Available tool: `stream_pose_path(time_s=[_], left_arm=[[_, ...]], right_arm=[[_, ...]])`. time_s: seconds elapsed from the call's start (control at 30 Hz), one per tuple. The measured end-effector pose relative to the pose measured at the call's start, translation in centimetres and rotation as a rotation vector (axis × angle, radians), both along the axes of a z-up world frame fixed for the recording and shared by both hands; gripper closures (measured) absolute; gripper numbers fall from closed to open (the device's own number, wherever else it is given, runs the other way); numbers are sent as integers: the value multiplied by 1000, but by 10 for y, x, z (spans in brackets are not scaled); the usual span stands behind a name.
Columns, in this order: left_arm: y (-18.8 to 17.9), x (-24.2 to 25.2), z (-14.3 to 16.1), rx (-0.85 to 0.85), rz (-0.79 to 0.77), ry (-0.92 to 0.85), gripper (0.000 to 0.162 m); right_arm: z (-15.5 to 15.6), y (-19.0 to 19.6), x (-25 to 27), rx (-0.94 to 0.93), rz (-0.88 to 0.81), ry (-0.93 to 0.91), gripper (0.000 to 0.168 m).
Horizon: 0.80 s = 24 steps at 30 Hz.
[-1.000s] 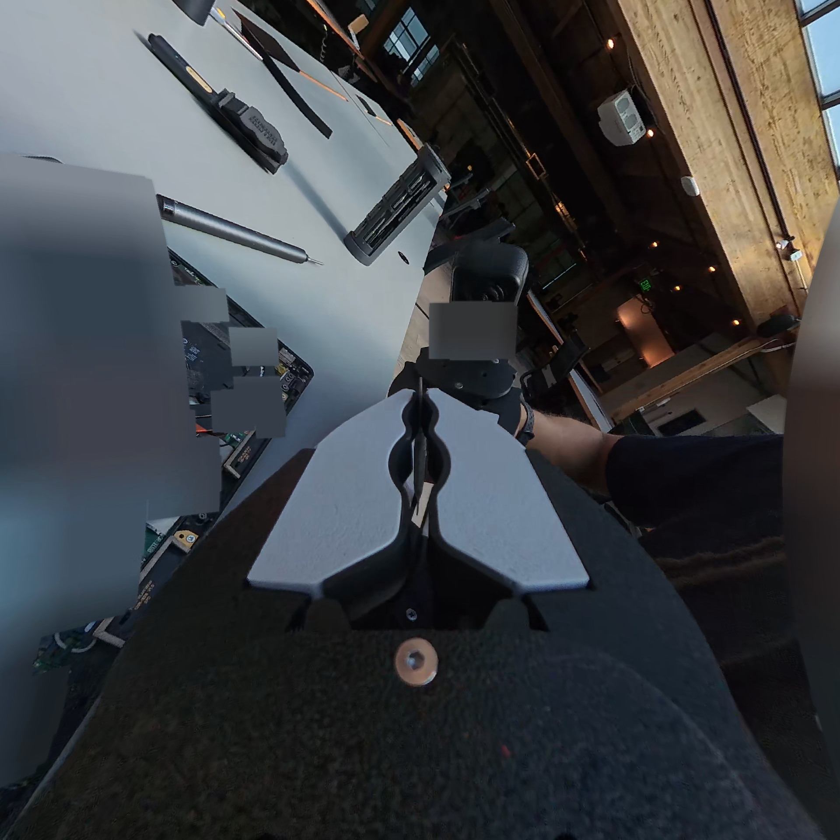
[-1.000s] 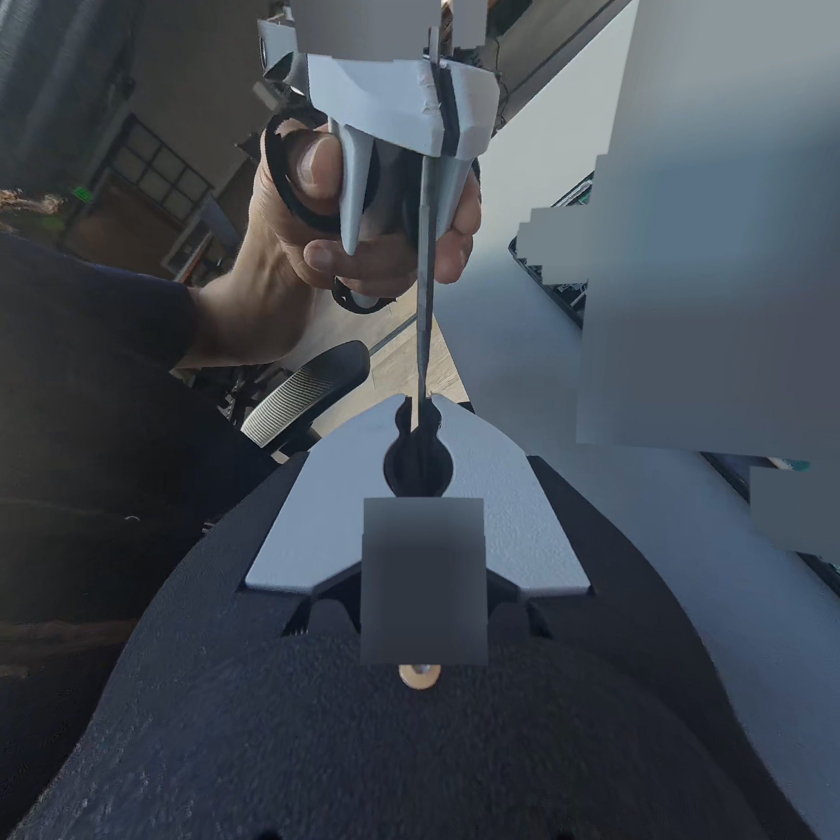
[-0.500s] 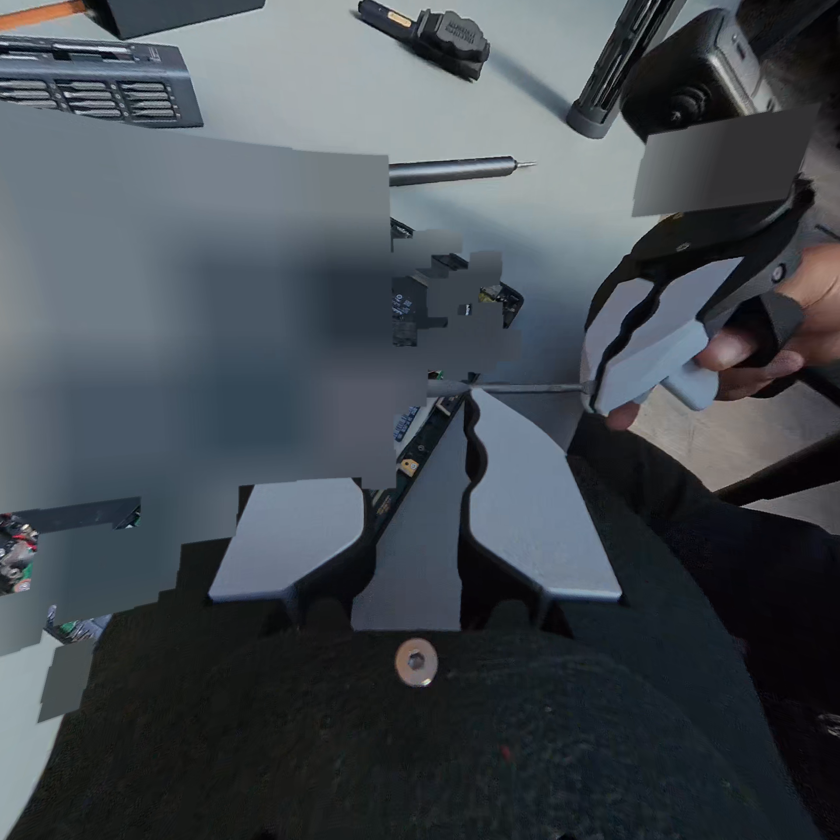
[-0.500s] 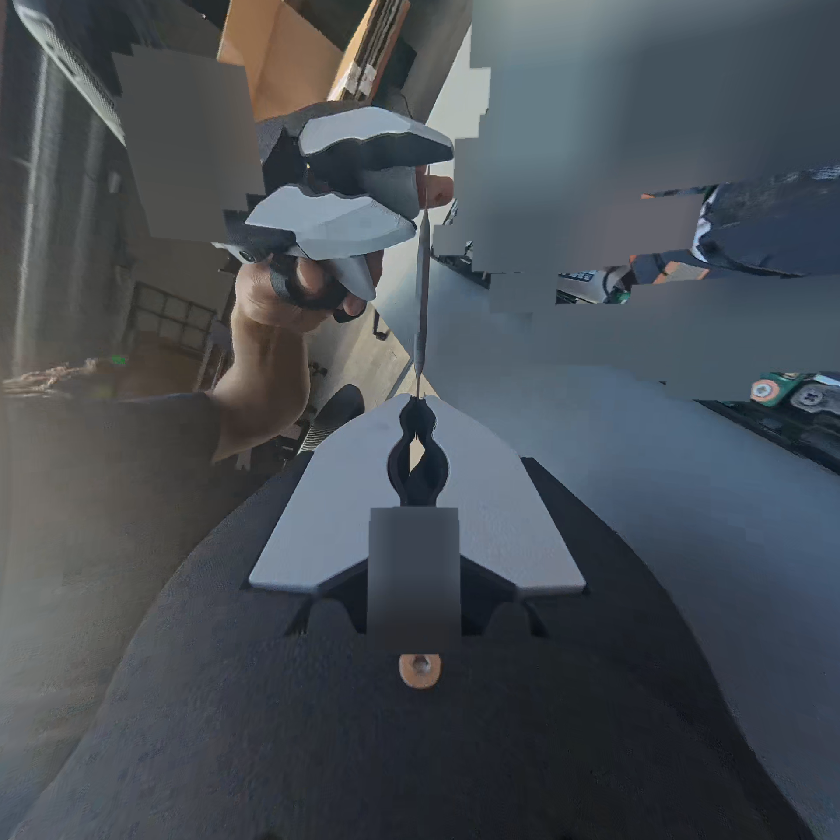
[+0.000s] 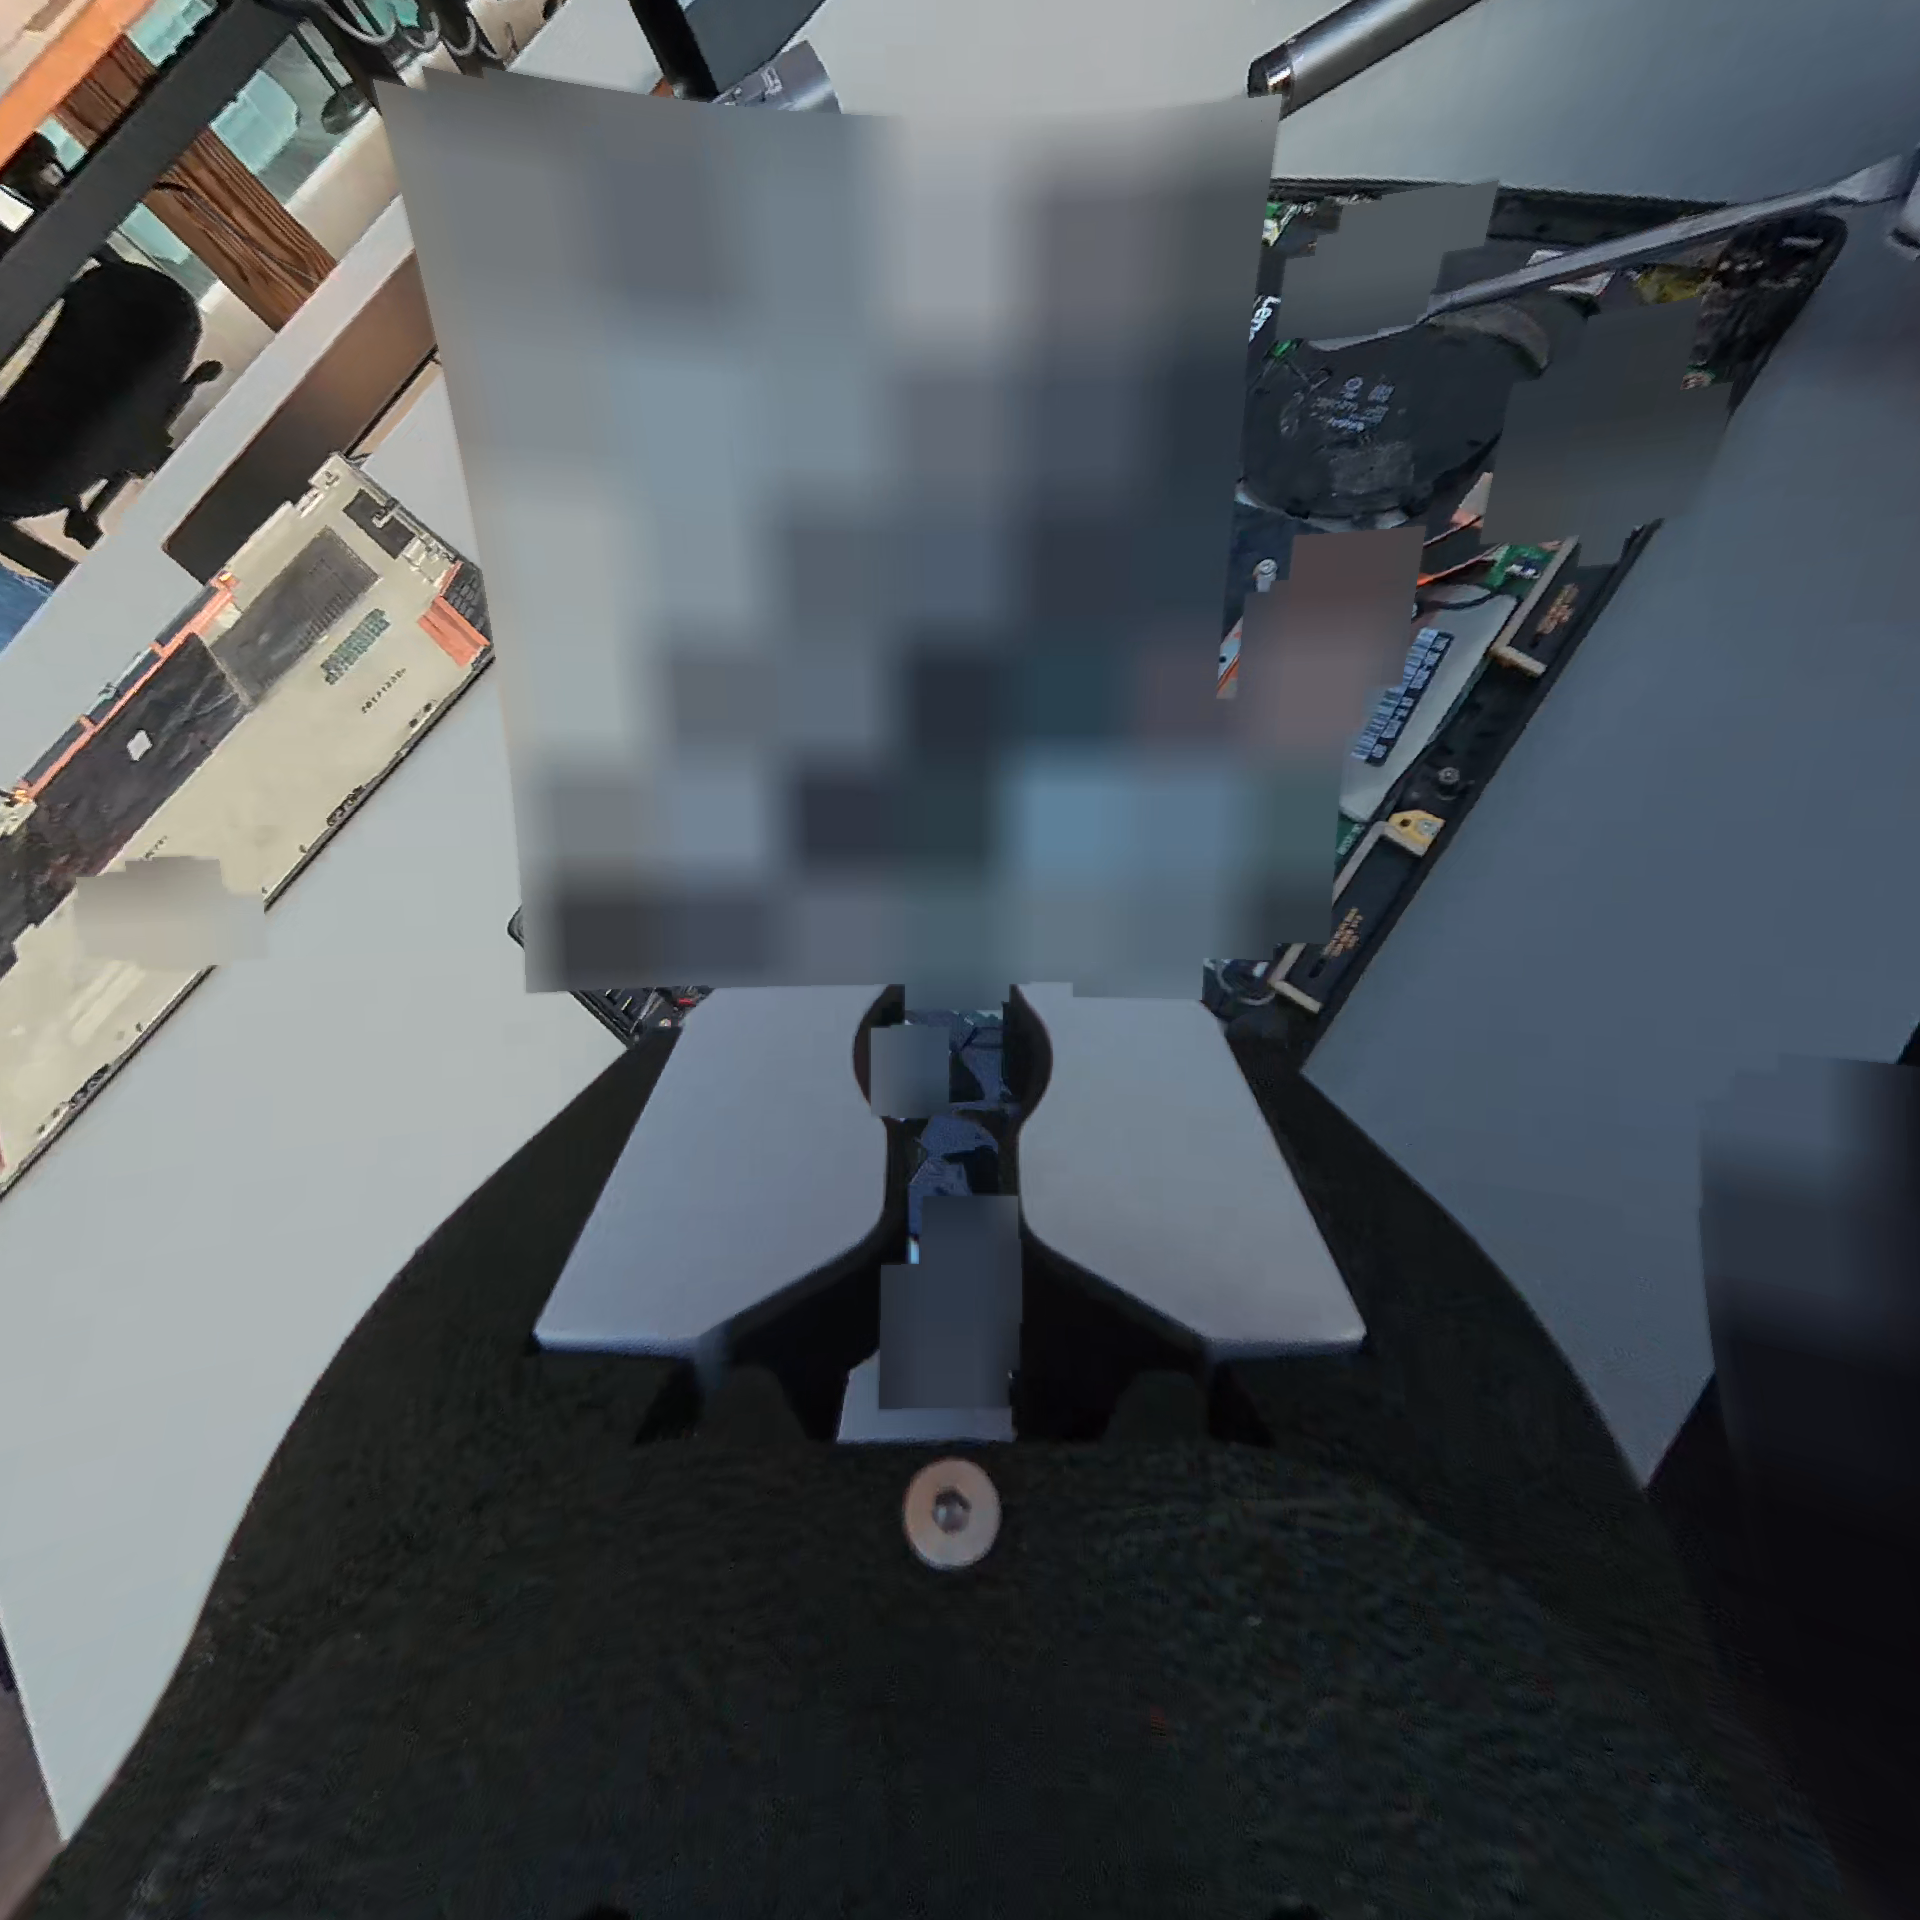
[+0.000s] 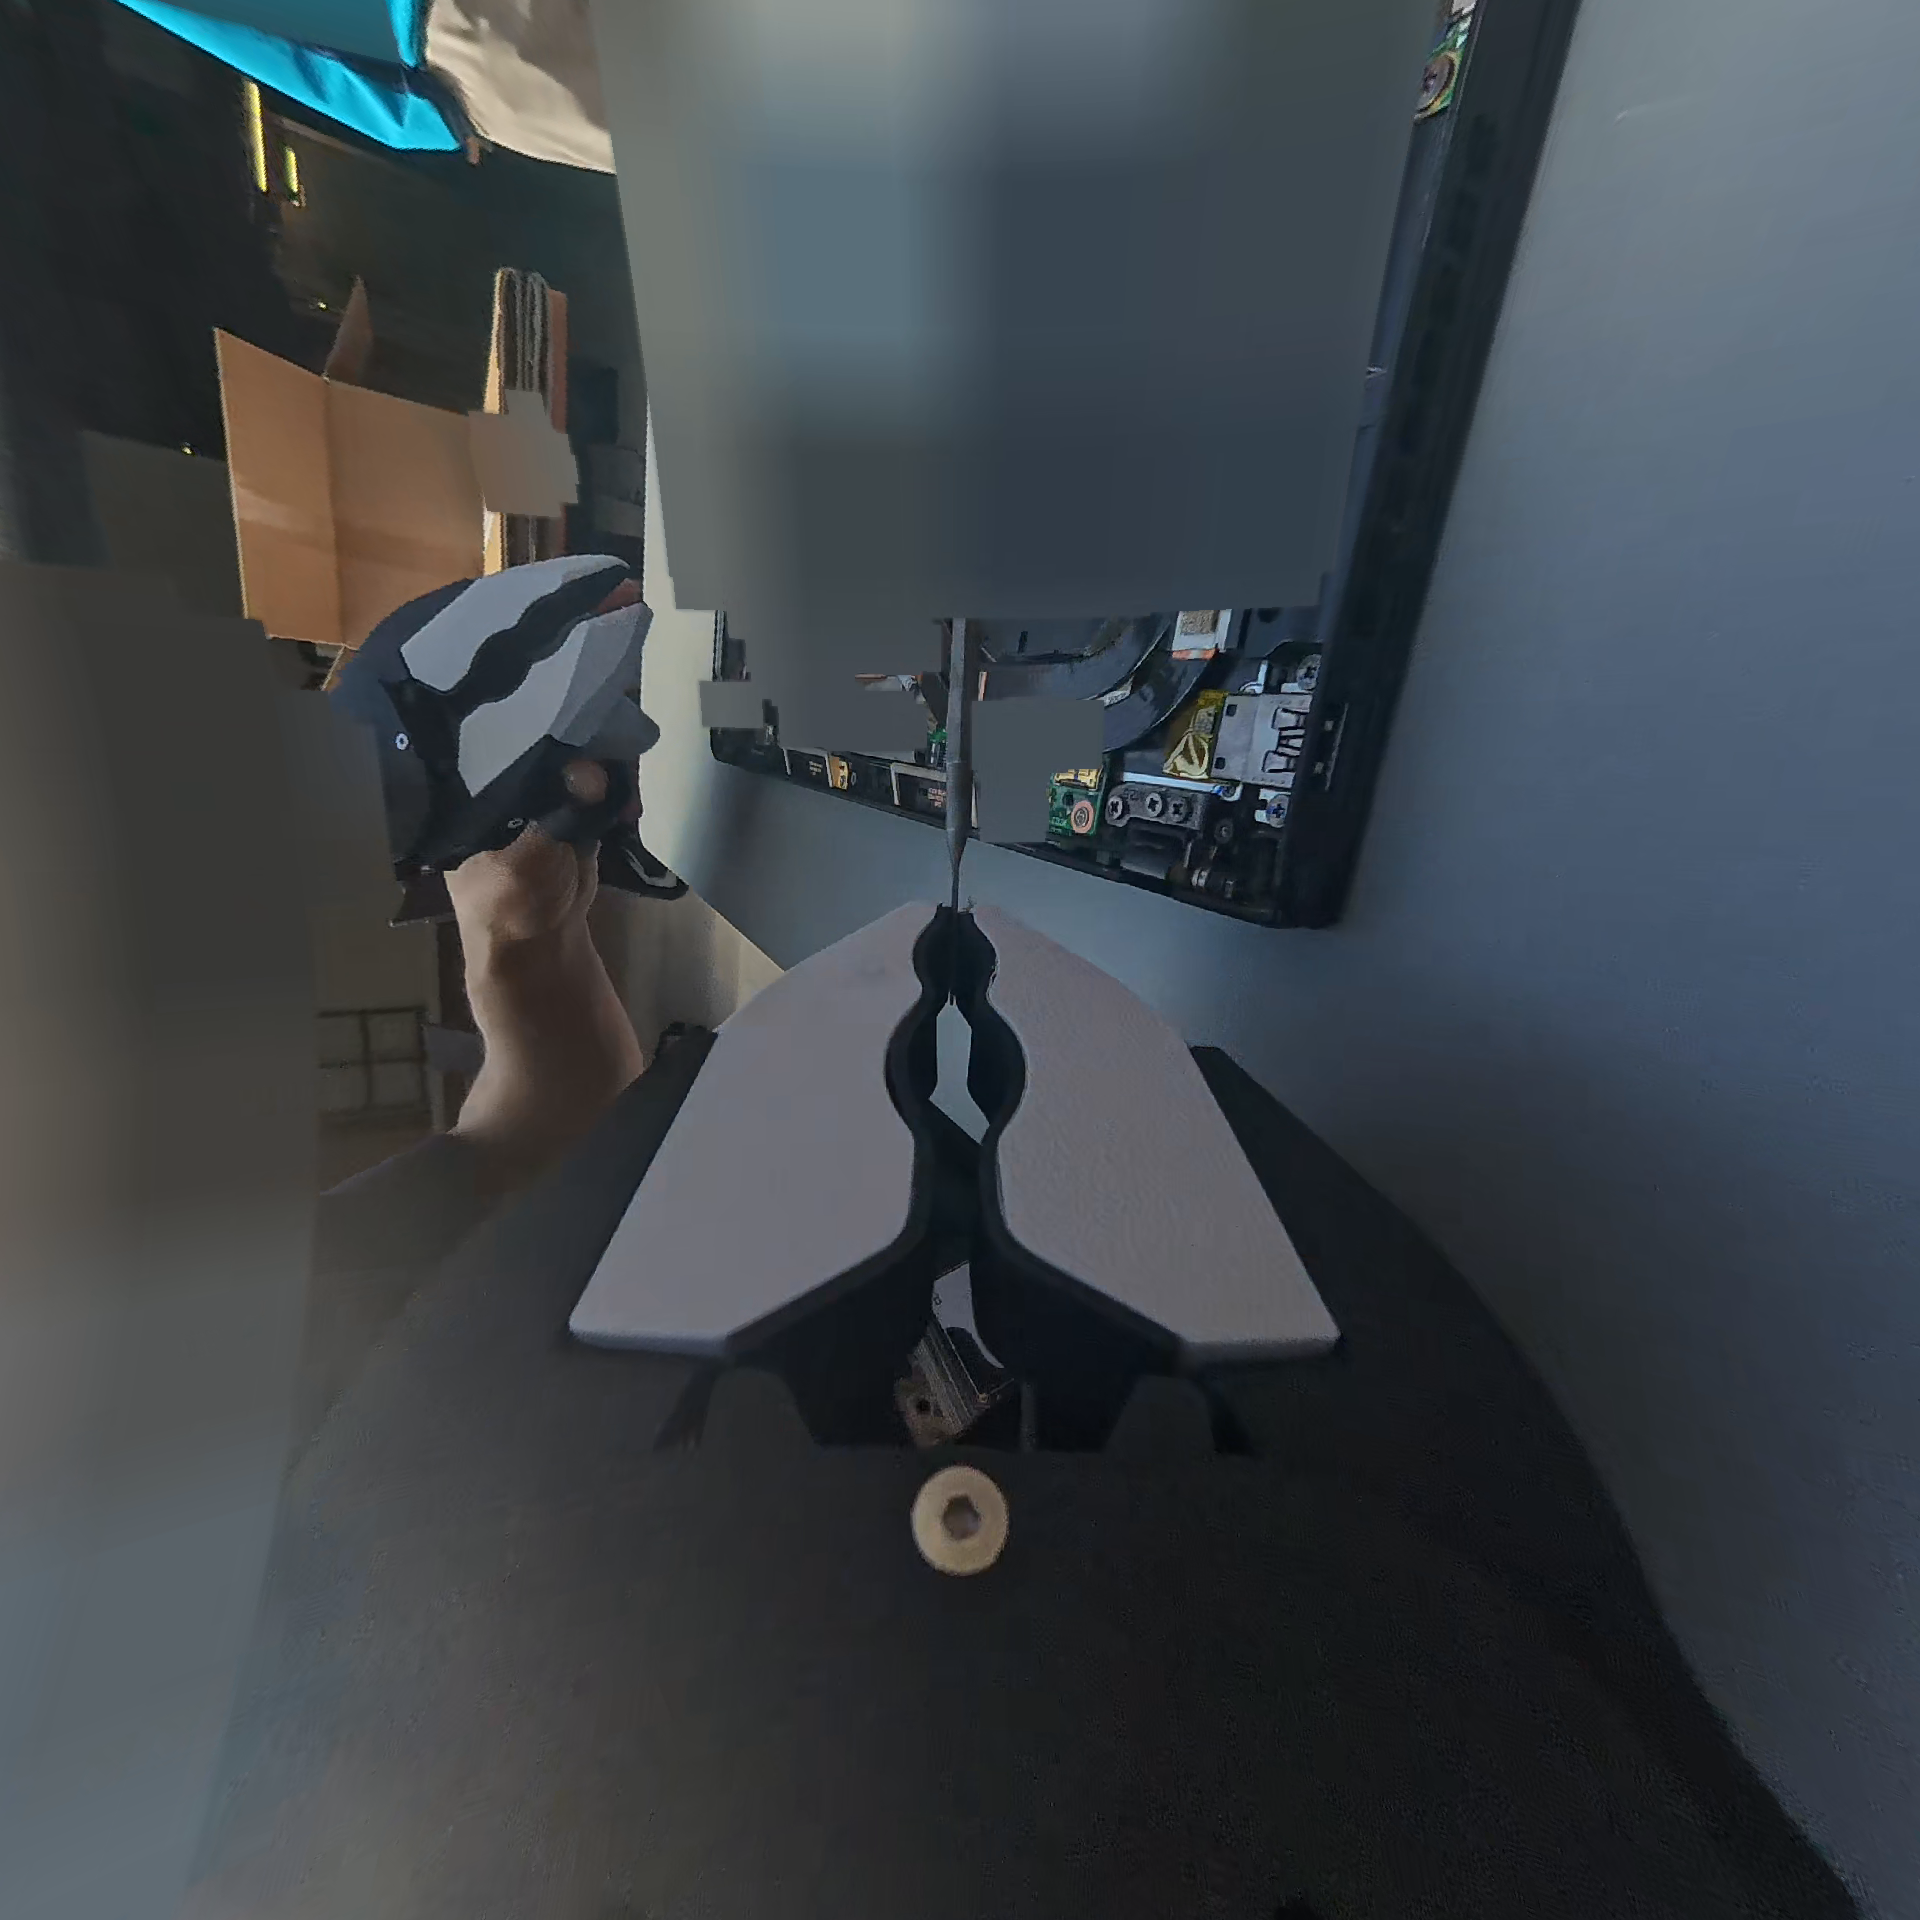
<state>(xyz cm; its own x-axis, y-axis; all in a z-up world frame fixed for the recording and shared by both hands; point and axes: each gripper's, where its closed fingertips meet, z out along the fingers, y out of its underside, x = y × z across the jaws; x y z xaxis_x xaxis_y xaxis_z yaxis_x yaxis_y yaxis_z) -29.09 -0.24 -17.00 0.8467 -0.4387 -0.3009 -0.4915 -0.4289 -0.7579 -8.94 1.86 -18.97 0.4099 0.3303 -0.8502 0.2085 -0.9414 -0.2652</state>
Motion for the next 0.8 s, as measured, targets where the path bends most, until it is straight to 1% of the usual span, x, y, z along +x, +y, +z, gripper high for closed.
stream_pose_path(time_s=[0.13,0.23,0.27,0.4,0.5,0.63,0.8], left_arm=[[1,-21,-6,29,5,109,153],[7,-36,-11,43,18,186,161],[9,-41,-12,42,24,197,162],[14,-53,-19,4,42,172,162],[18,-60,-19,8,54,177,162],[24,-68,-18,15,71,155,162],[31,-76,-22,-2,76,105,162]], right_arm=[[3,-3,-5,-60,-4,1,168],[2,-5,-12,-90,8,-5,168],[1,-5,-14,-98,9,-10,168],[1,-3,-22,-136,4,-6,168],[1,-6,-26,-191,-18,1,168],[2,-14,-31,-278,-93,33,168],[5,-12,-40,-308,-185,42,168]])
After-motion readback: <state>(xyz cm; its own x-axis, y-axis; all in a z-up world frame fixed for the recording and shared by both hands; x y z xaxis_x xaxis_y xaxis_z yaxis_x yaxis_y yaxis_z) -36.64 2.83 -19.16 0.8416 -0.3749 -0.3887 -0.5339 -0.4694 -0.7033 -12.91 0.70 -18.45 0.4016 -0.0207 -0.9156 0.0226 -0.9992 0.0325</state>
